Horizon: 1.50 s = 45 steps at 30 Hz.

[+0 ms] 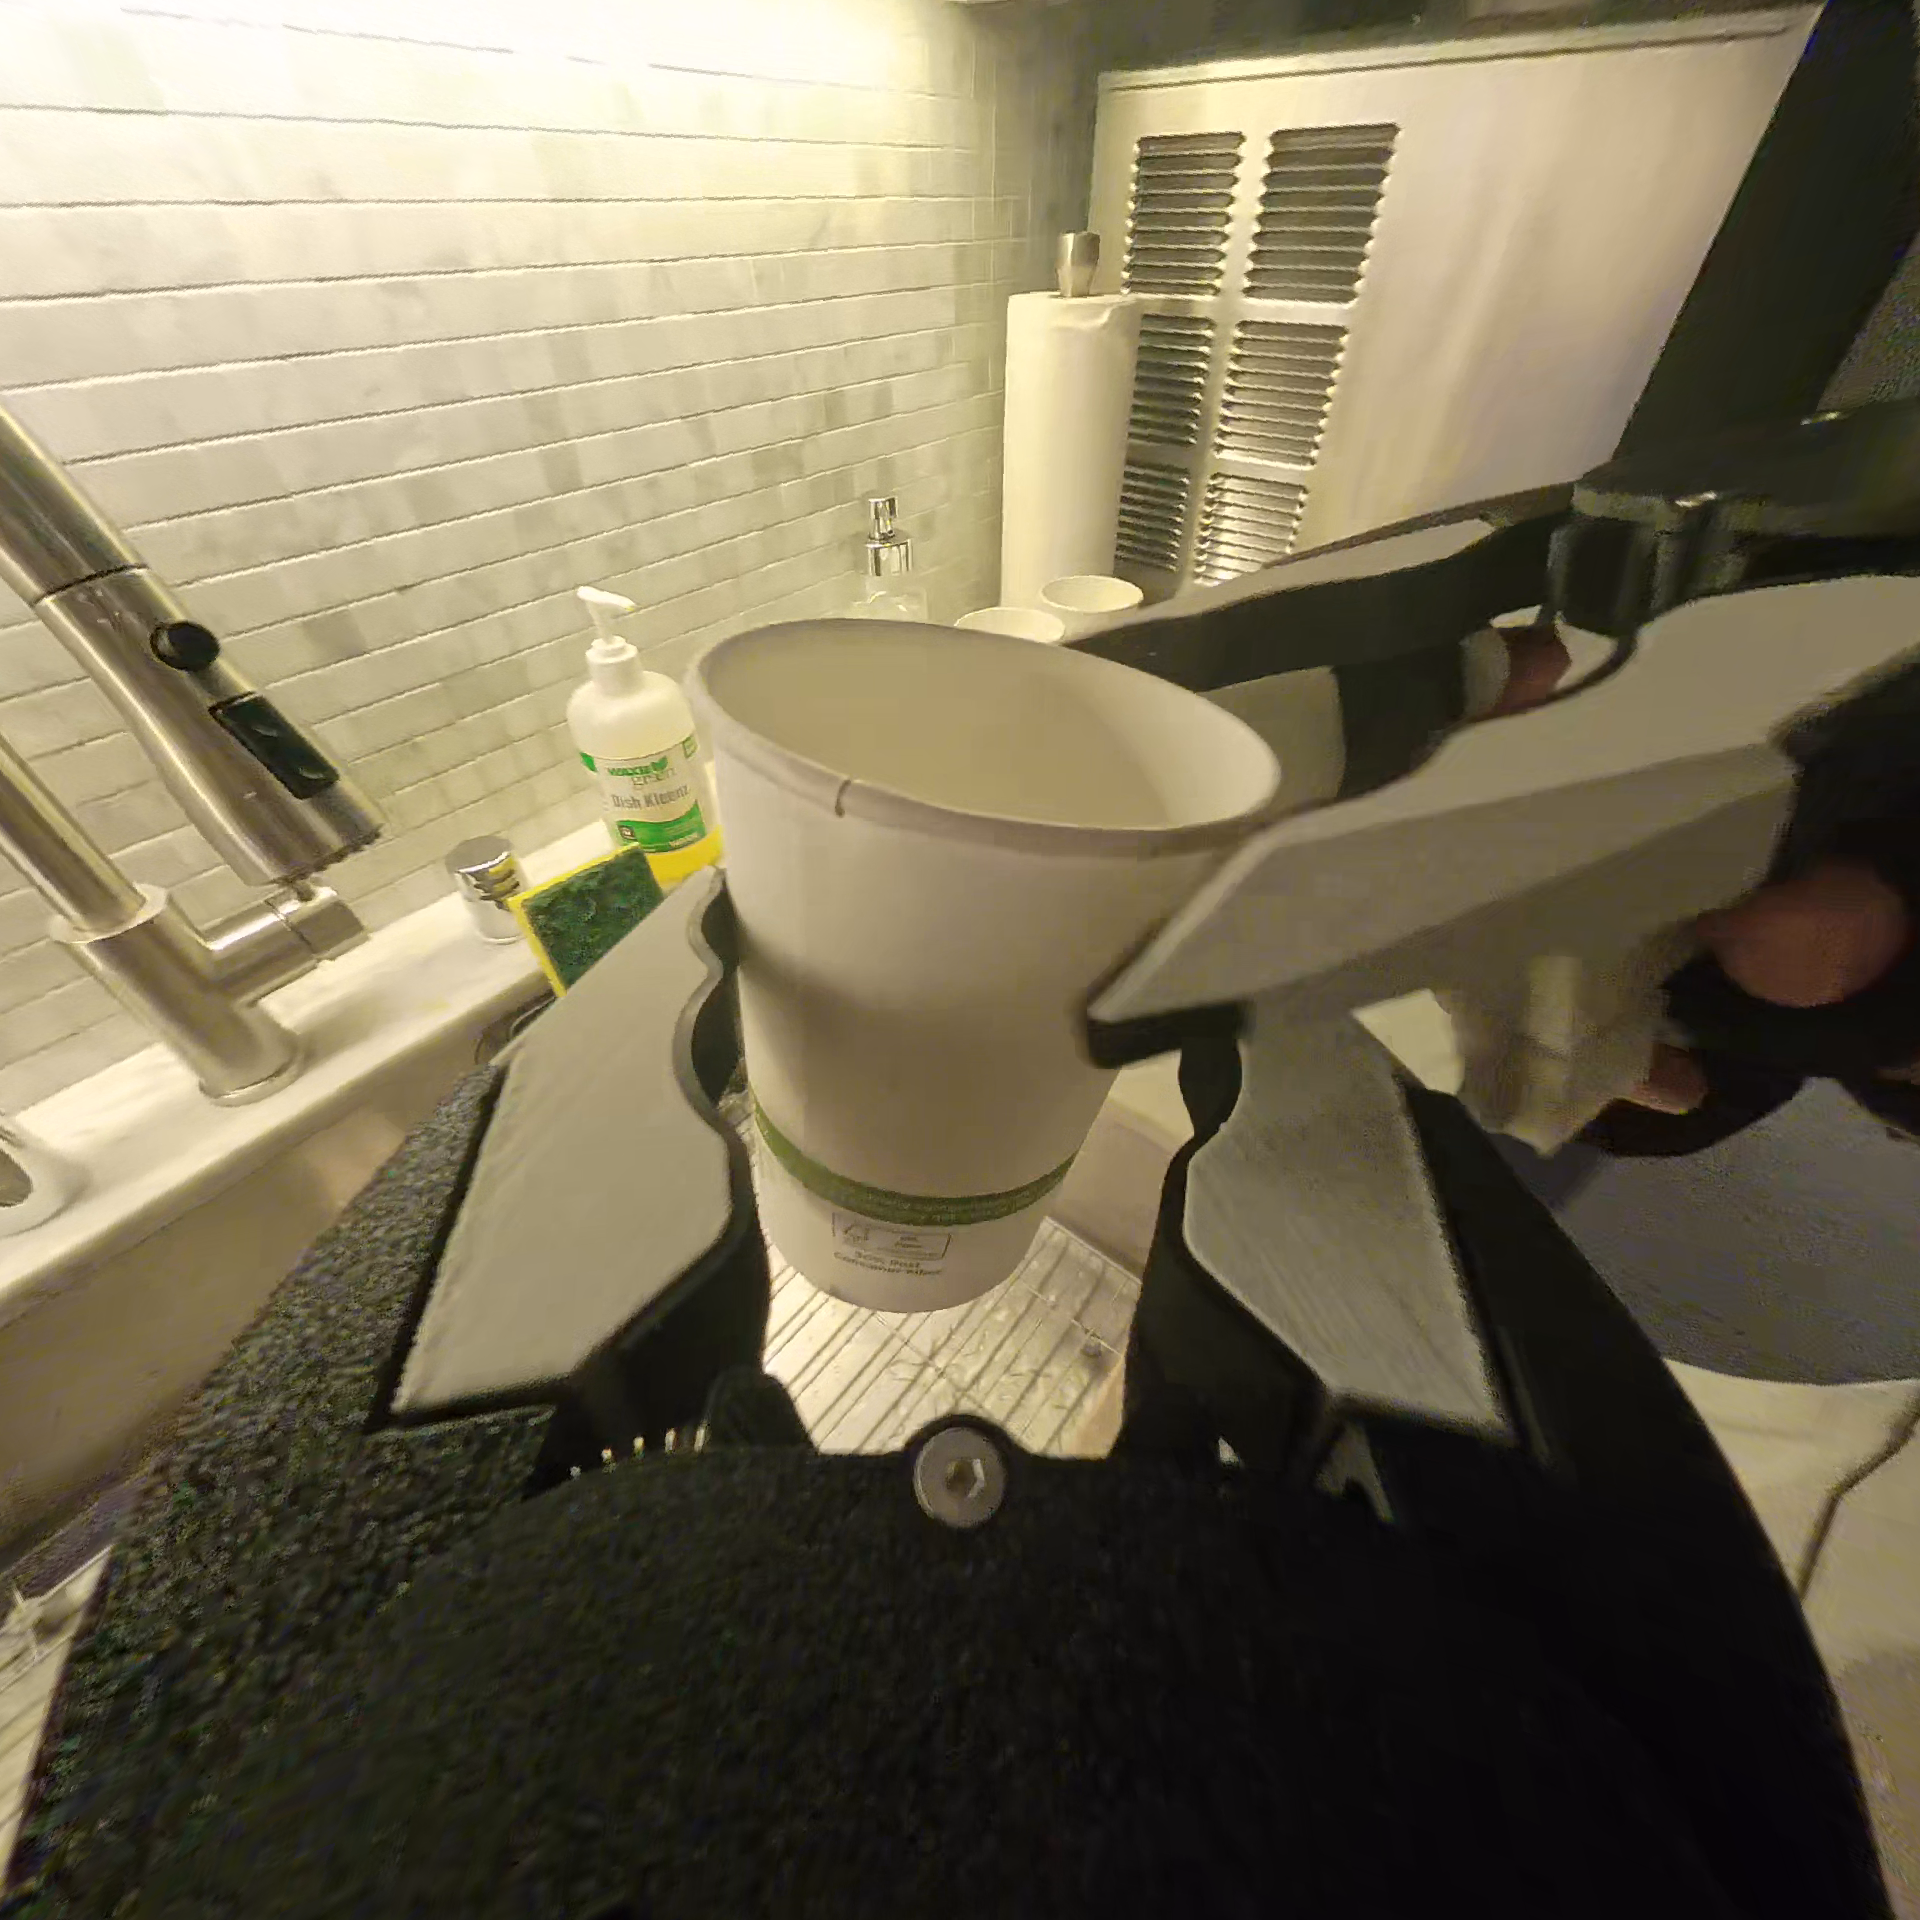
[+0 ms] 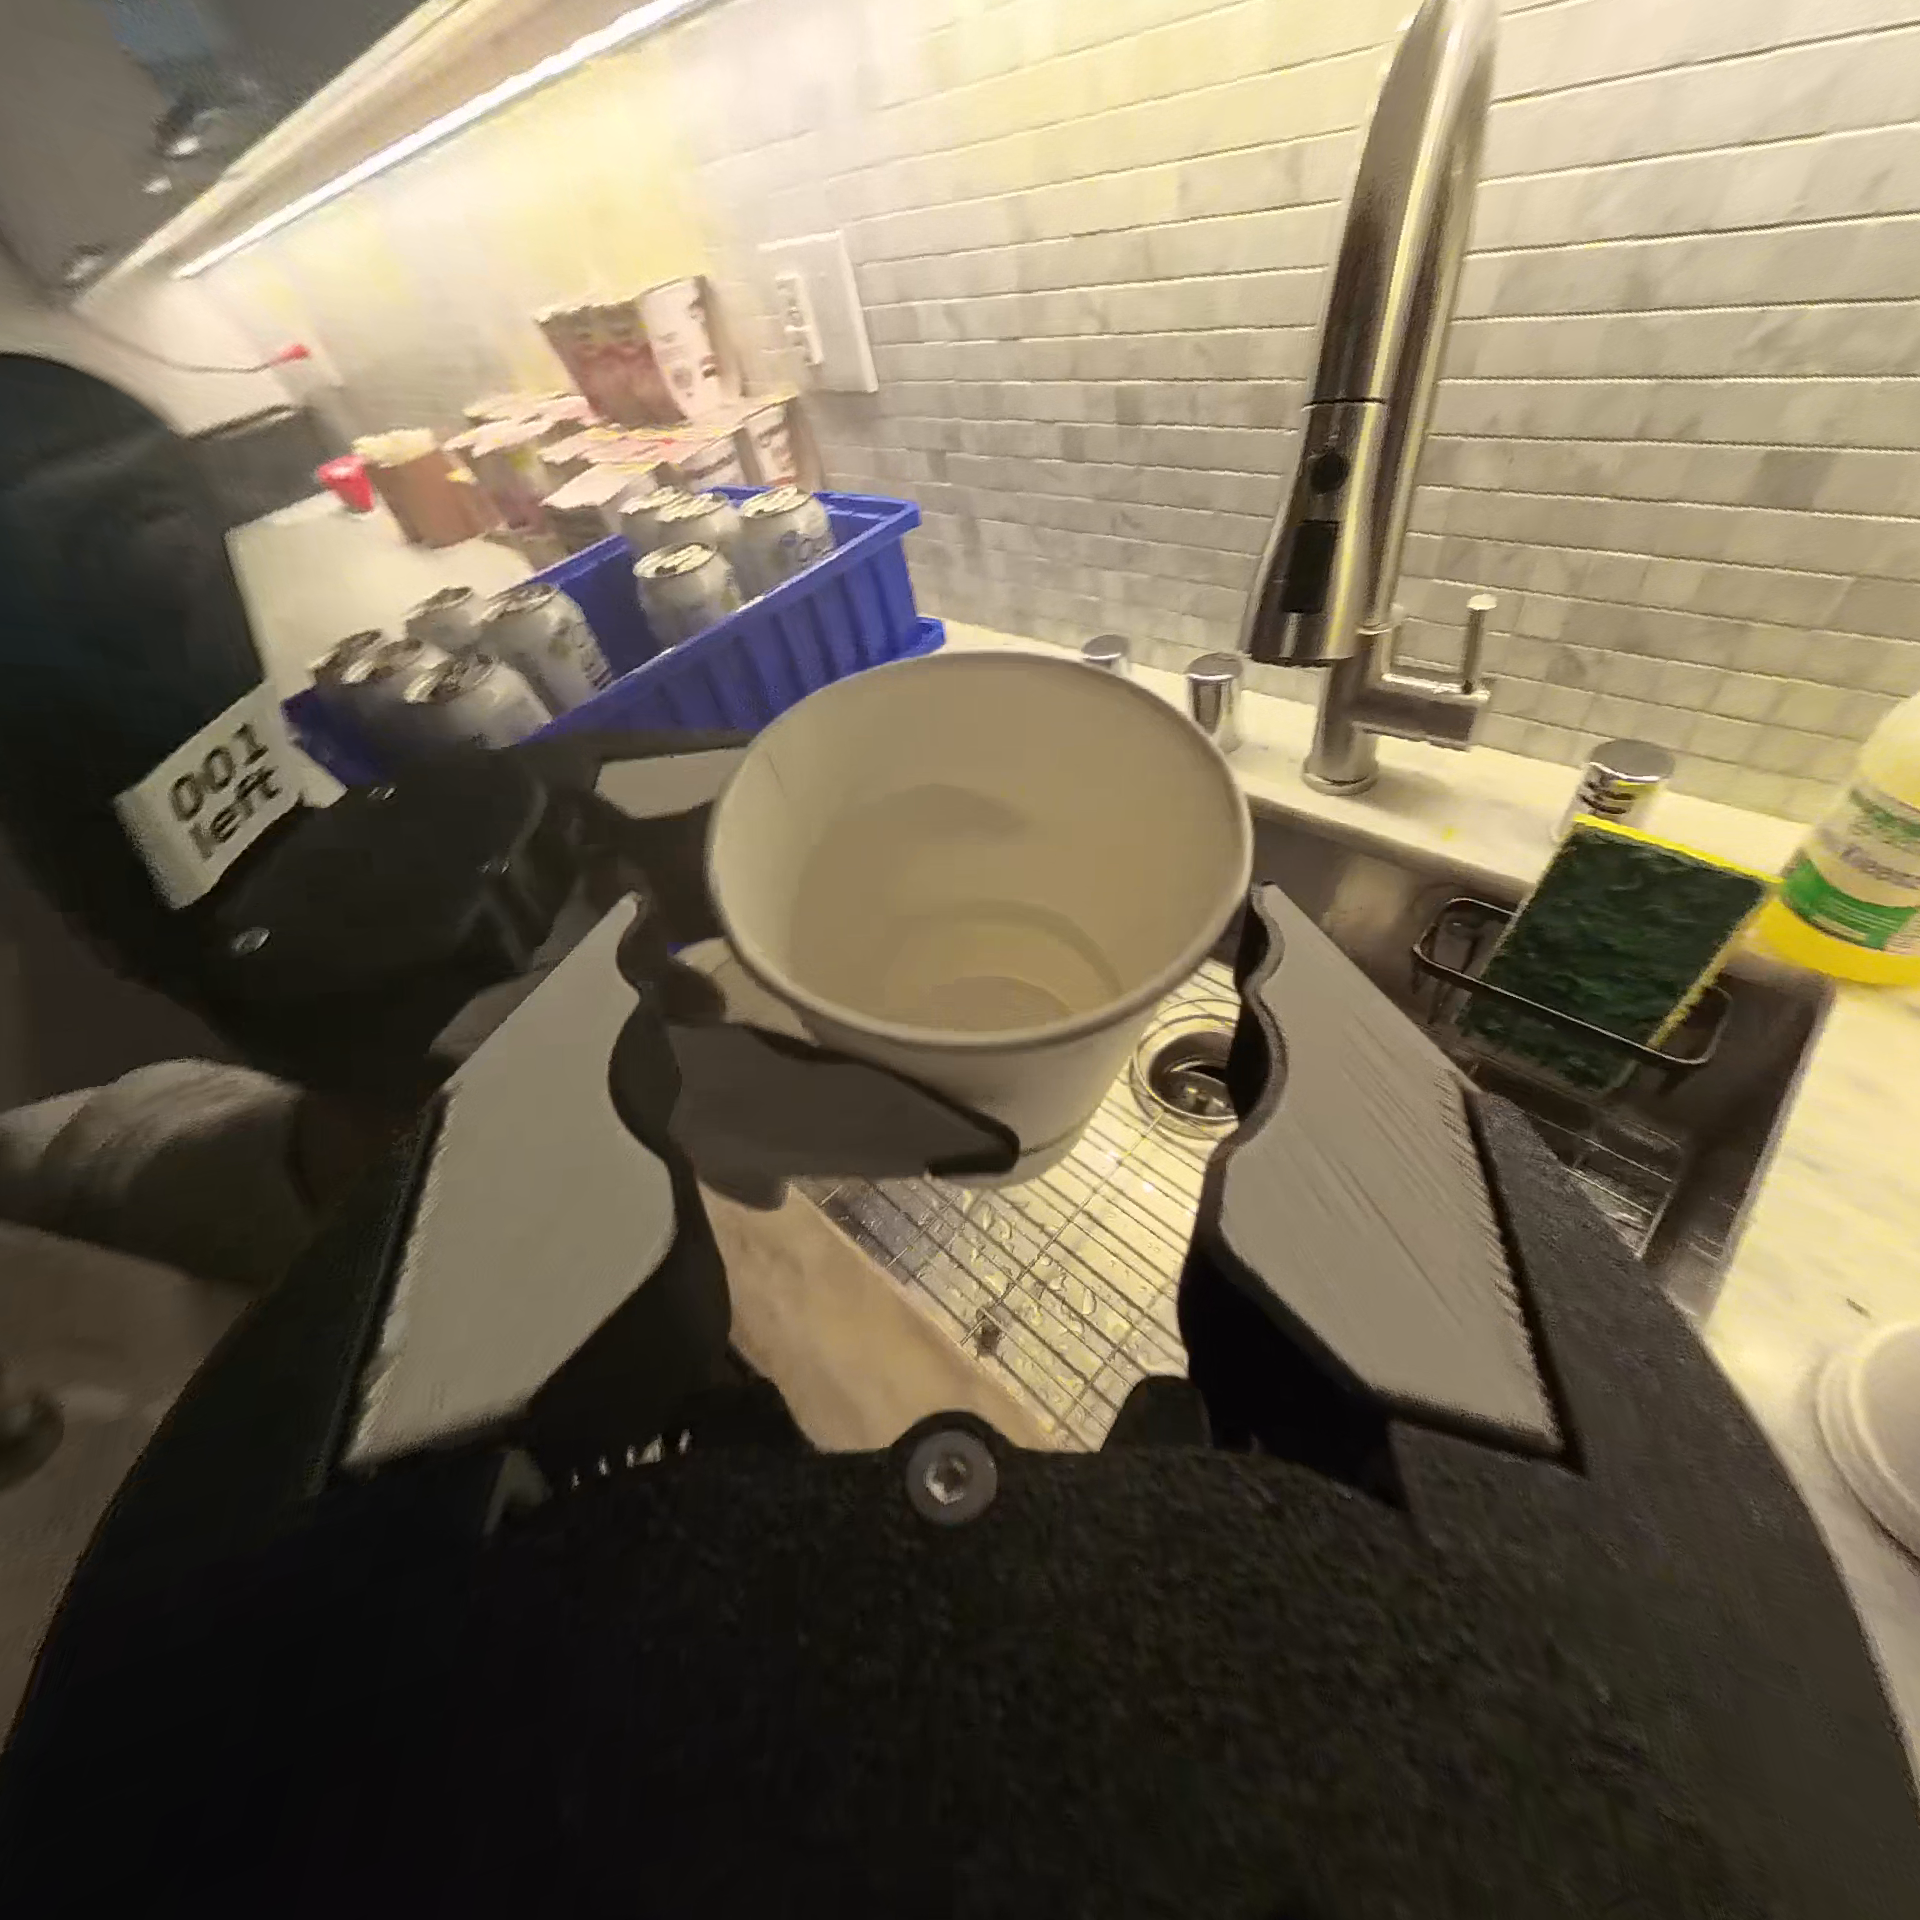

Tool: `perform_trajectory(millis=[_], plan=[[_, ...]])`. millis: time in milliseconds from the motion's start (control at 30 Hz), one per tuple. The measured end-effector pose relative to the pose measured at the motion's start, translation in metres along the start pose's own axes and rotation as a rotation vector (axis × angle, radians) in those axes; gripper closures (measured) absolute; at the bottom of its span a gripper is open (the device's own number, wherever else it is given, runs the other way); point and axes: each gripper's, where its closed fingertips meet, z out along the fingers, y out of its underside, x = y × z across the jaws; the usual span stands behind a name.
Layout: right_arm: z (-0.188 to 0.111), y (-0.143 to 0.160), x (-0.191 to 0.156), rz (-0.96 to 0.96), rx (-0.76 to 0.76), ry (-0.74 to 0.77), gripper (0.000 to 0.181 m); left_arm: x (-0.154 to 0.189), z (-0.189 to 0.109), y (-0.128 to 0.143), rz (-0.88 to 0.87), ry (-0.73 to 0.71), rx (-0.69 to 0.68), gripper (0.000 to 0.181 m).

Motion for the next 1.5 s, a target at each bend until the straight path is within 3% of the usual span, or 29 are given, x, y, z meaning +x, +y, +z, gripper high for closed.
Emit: perform_trajectory(millis=[267,367,533,667,833,1000,1300,1500], plan=[[0.004,0.002,0.011,-0.039,-0.030,0.027,0.083,0.003,0.005,0.006,0.018,0.011,-0.010,0.093],[-0.005,-0.003,0.028,-0.034,-0.002,0.061,0.083,0.001,0.004,0.008,-0.009,0.023,-0.004,0.081],[-0.045,0.010,0.121,-0.078,0.016,0.324,0.083,-0.022,-0.010,0.020,-0.070,-0.028,-0.003,0.084],[-0.081,0.064,0.209,-0.022,0.017,0.515,0.084,-0.047,-0.028,0.026,-0.119,-0.094,0.004,0.087],[-0.100,0.132,0.269,0.010,-0.052,0.644,0.083,-0.072,-0.046,0.032,-0.139,-0.166,-0.006,0.087],[-0.098,0.176,0.275,0.026,-0.108,0.675,0.083,-0.088,-0.059,0.029,-0.155,-0.217,0.008,0.089],[-0.102,0.179,0.276,0.028,-0.119,0.716,0.080,-0.101,-0.074,0.032,-0.185,-0.262,0.013,0.089],[-0.115,0.162,0.266,0.004,-0.112,0.724,0.065,-0.114,-0.087,0.031,-0.185,-0.307,0.022,0.089]])
